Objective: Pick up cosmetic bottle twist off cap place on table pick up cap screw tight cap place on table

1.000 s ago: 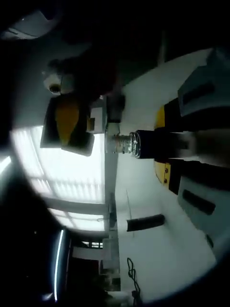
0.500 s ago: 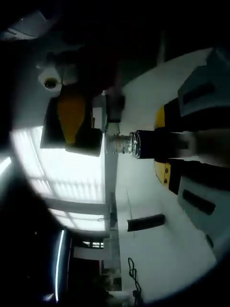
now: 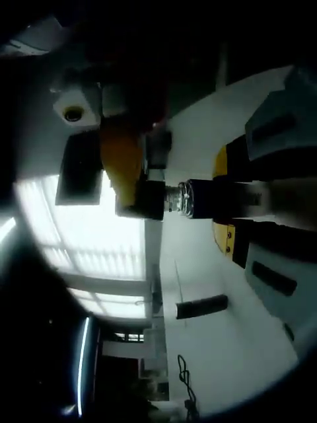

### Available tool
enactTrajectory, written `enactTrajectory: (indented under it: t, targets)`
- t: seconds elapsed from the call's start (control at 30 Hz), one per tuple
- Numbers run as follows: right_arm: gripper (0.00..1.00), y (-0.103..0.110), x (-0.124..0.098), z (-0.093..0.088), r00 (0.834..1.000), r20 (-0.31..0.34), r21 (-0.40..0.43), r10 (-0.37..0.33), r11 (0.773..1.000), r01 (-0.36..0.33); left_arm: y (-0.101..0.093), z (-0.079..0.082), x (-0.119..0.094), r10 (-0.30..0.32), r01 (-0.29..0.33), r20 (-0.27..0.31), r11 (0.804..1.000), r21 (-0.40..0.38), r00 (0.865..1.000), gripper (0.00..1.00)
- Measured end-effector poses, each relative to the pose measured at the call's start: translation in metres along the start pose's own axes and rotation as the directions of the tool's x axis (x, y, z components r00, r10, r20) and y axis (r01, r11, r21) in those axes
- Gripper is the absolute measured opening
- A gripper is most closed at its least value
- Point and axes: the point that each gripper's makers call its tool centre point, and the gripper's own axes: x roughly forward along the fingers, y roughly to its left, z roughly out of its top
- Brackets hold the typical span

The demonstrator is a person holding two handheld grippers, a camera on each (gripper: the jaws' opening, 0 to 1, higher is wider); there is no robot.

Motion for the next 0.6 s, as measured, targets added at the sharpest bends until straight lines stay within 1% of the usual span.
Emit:
enactTrajectory:
  t: [0.1, 0.3, 0.43, 0.6]
  targets:
    - [0.13, 0.0002, 0.0001, 0.0001, 1.0, 0.006, -0.005, -0.015, 1.0, 0.015, -0.0001, -0.0001, 0.0001, 0.0, 0.0, 0.0, 1.0, -0.001, 1.0, 0.12]
    - [0.13, -0.0017, -0.0014, -0.001, 0.999, -0.003, 0.035, -0.036, 0.999, 0.036, 0.0, -0.0001, 0.0005, 0.001, -0.001, -0.001, 1.0, -0.001, 1.0, 0.12]
    - [0.13, 0.0021, -0.0007, -0.0043, 0.999, -0.013, 0.047, -0.038, 0.998, 0.039, -0.0003, 0.0001, 0.0011, 0.001, -0.001, 0.0, 1.0, 0.005, 1.0, 0.12]
    - [0.13, 0.0017, -0.0004, -0.0073, 0.998, -0.022, 0.025, -0.057, 0.998, 0.057, 0.0006, -0.0001, 0.0011, 0.003, -0.002, -0.001, 1.0, 0.004, 1.0, 0.12]
